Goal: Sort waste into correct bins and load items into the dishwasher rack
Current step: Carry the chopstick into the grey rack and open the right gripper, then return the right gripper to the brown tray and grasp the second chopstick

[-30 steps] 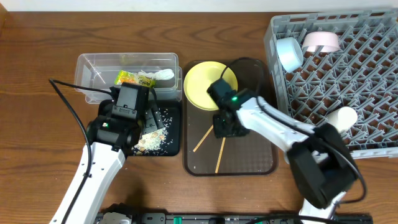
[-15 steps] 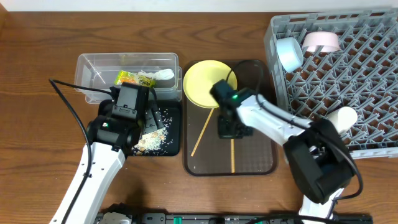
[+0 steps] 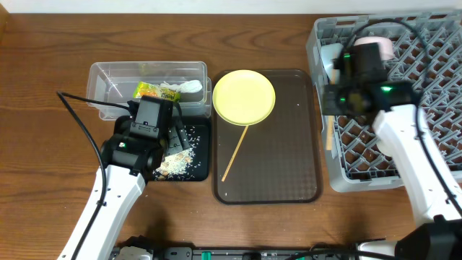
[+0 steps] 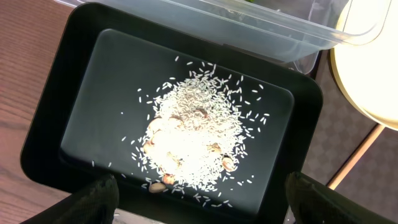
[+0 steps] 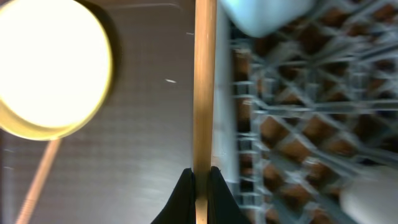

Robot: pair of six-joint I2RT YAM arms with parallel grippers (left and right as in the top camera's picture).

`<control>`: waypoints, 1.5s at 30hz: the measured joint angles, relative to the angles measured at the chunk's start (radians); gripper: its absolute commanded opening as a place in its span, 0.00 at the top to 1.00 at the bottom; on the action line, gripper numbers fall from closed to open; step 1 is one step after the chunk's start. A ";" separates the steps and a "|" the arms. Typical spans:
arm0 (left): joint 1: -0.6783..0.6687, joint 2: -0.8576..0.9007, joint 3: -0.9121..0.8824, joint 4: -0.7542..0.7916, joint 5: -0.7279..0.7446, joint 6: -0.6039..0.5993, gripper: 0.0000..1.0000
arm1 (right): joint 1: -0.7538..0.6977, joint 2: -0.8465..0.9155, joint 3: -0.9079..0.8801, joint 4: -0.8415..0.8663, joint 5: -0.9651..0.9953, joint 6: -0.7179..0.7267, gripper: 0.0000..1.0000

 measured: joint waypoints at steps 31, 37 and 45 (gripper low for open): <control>0.090 0.000 0.000 -0.060 -0.033 0.004 0.12 | 0.174 0.073 0.063 0.034 -0.100 0.032 0.59; 0.196 0.000 0.000 -0.063 -0.038 0.004 0.12 | 0.392 0.184 0.063 0.068 -0.113 0.175 0.59; 0.204 0.000 0.000 -0.068 -0.038 0.004 0.12 | 0.568 0.390 0.061 0.129 -0.070 0.397 0.57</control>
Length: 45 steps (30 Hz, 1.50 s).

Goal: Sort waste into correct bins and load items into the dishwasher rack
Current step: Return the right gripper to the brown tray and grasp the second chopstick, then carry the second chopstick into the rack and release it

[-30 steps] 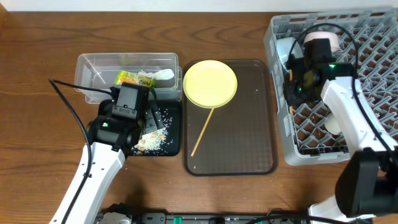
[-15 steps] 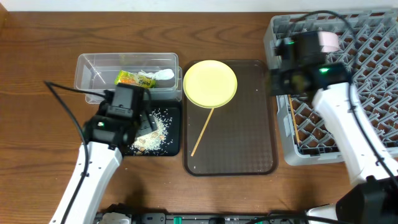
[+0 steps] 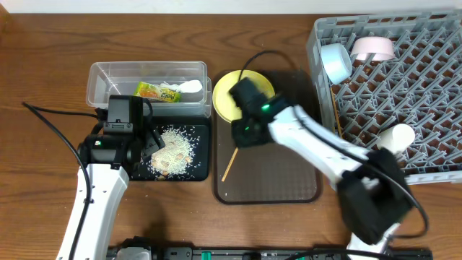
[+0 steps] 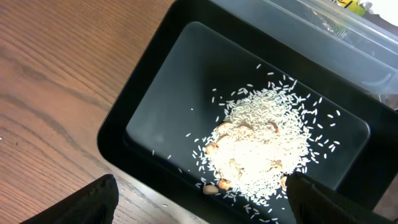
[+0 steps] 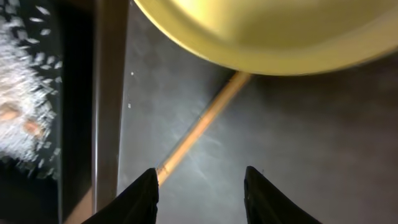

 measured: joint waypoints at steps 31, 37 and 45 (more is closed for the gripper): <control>0.000 0.000 0.000 -0.006 0.000 0.000 0.12 | -0.119 0.115 0.002 -0.209 0.183 0.162 0.99; 0.000 0.000 0.000 -0.006 0.000 0.000 0.12 | -0.222 0.102 0.002 -0.229 0.187 0.056 0.99; 0.000 0.000 0.000 -0.006 0.000 0.000 0.12 | -0.374 -0.042 -0.001 -0.267 0.191 -0.090 0.99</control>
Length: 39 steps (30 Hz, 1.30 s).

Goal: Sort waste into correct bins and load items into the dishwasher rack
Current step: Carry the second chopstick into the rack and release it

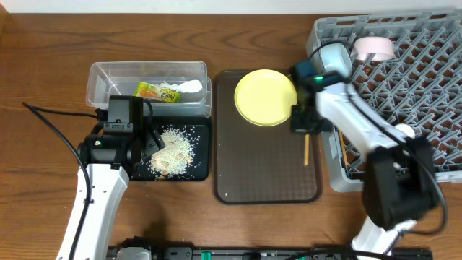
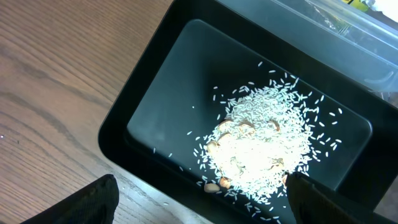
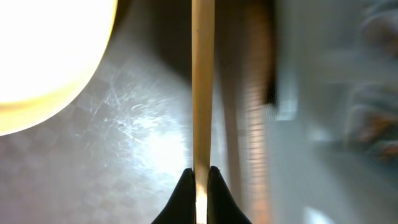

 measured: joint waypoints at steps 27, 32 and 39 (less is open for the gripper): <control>0.000 0.000 0.000 -0.005 0.000 0.000 0.12 | -0.275 -0.172 -0.001 -0.068 -0.131 -0.591 0.93; 0.000 0.000 0.000 -0.008 0.000 0.000 0.12 | -0.275 -0.150 -0.002 -0.074 -0.147 -0.573 0.75; 0.000 0.000 0.000 -0.008 0.000 0.000 0.12 | -0.275 -0.151 -0.002 -0.089 -0.151 -0.551 0.70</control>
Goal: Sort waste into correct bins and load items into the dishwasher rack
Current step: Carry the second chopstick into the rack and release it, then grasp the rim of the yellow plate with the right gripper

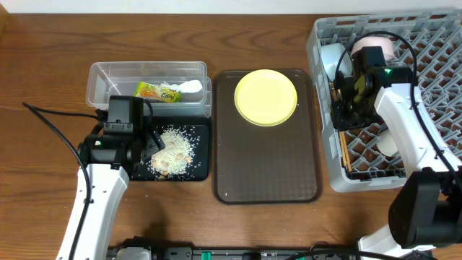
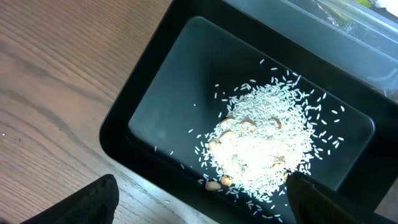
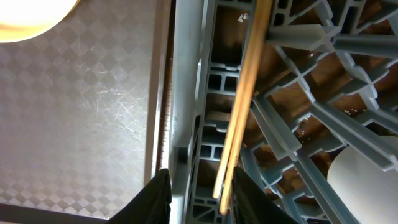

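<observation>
Two wooden chopsticks [image 3: 242, 106] lie side by side in the grey dishwasher rack [image 1: 433, 29], close to its left wall [image 3: 186, 93]. My right gripper [image 3: 202, 199] stands open just above them, holding nothing; overhead it [image 1: 345, 108] hangs over the rack's left edge. A yellow plate [image 1: 266, 97] rests at the back of the brown tray [image 1: 267, 166]. My left gripper [image 2: 205, 202] is open and empty over the black tray [image 2: 124, 118], which holds rice and nuts [image 2: 261, 146].
A clear bin [image 1: 108, 76] behind the black tray holds a yellow-green wrapper [image 1: 157, 90] and white scraps. In the rack sit a pale blue bowl [image 1: 332, 61], a pink cup [image 1: 375, 47] and a white cup [image 1: 390, 141].
My right gripper was shut on a chopstick over the brown tray's right edge. It is now open over the rack's left side, and the chopstick lies in the rack. The left arm is unchanged.
First my right gripper held one chopstick at the rack's left edge while another lay on the brown tray. Then it was open over that second chopstick. Then it was shut on it, with the plate shifted right. Both chopsticks now lie in the rack.
</observation>
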Robot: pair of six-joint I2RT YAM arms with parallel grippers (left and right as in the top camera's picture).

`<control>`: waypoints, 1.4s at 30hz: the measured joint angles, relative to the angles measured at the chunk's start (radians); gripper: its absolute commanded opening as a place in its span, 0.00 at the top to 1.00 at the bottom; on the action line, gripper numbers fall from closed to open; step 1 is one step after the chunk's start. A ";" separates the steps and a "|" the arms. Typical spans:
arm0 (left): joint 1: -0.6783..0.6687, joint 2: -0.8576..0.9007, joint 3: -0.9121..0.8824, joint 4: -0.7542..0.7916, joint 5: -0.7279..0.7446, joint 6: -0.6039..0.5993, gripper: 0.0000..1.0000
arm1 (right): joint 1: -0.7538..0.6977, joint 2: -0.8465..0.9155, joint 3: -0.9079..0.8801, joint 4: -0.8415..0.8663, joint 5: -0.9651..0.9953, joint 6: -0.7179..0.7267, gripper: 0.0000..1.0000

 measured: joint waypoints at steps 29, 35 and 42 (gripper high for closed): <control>0.000 0.000 0.000 0.000 0.000 0.000 0.12 | 0.286 0.241 0.000 0.517 0.208 0.449 0.72; 0.000 0.000 0.000 0.000 0.000 0.000 0.12 | 0.287 0.309 -0.003 0.539 0.195 0.507 0.91; 0.000 0.000 0.000 0.000 0.000 0.000 0.12 | 0.287 0.311 0.000 0.526 0.158 0.543 0.99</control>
